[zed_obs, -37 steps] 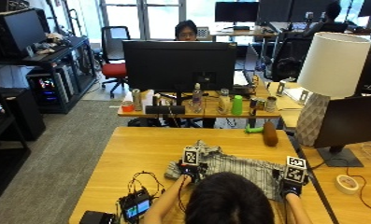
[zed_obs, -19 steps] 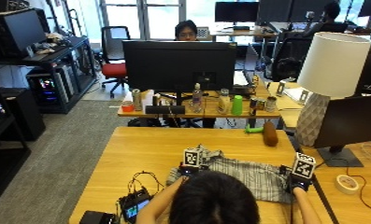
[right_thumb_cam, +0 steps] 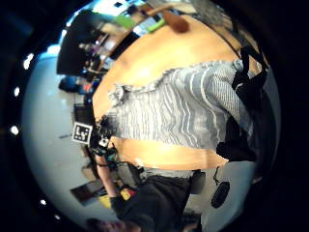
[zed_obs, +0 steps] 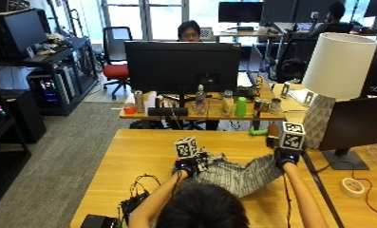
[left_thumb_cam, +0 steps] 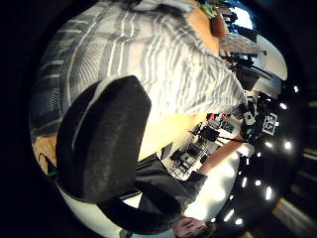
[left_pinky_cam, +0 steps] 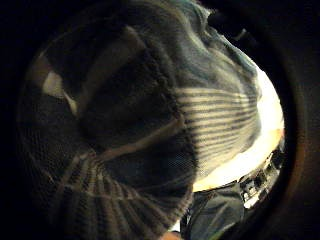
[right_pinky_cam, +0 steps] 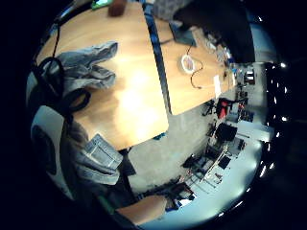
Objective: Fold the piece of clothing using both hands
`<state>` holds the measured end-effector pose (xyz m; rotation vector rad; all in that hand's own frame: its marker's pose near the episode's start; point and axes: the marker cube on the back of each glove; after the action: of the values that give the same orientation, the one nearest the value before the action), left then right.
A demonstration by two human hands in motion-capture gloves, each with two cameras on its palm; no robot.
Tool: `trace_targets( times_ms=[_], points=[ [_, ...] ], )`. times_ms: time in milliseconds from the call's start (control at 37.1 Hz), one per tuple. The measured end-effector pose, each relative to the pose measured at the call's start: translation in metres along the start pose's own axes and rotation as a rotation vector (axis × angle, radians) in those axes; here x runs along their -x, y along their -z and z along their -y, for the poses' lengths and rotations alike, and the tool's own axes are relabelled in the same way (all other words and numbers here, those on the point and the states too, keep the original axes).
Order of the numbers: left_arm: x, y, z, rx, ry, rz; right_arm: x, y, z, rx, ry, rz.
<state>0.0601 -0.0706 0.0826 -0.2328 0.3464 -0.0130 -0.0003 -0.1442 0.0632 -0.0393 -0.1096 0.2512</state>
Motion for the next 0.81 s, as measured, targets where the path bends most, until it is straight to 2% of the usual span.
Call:
trace_targets(
  times_ms=[81,162,216,243,270,297,378,432,486,540,647,728,809],
  points=[
    [-0.002,0.012,-0.004,-0.060,-0.092,-0.146,0.044,0.021,-0.002,-0.100,0.078,-0.070],
    [-0.003,0.024,-0.004,-0.161,-0.247,-0.318,0.088,0.037,-0.010,-0.139,0.129,-0.127],
    [0.001,0.033,-0.002,-0.263,-0.345,-0.366,0.119,0.044,-0.016,-0.149,0.169,-0.133],
    [0.005,0.037,-0.001,-0.309,-0.364,-0.370,0.136,0.045,-0.018,-0.148,0.192,-0.128],
    [0.010,0.041,-0.003,-0.338,-0.348,-0.369,0.153,0.046,-0.019,-0.145,0.217,-0.121],
    [0.015,0.044,-0.007,-0.346,-0.297,-0.370,0.169,0.046,-0.021,-0.140,0.242,-0.110],
    [0.028,0.051,-0.026,-0.312,-0.103,-0.386,0.211,0.042,-0.023,-0.130,0.306,-0.075],
    [0.036,0.059,-0.034,-0.343,-0.066,-0.378,0.239,0.035,-0.024,-0.121,0.344,-0.054],
    [0.051,0.070,-0.038,-0.425,-0.038,-0.330,0.273,0.023,-0.024,-0.106,0.387,-0.027],
    [0.071,0.078,-0.034,-0.478,0.033,-0.278,0.303,0.010,-0.026,-0.084,0.420,0.004],
    [0.110,0.082,-0.019,-0.423,0.145,-0.285,0.349,-0.015,-0.050,-0.006,0.443,0.056],
    [0.124,0.090,-0.028,-0.431,0.183,-0.286,0.370,-0.033,-0.080,0.078,0.434,0.097],
    [0.135,0.093,-0.037,-0.436,0.200,-0.268,0.387,-0.059,-0.088,0.136,0.440,0.174]
  ],
)
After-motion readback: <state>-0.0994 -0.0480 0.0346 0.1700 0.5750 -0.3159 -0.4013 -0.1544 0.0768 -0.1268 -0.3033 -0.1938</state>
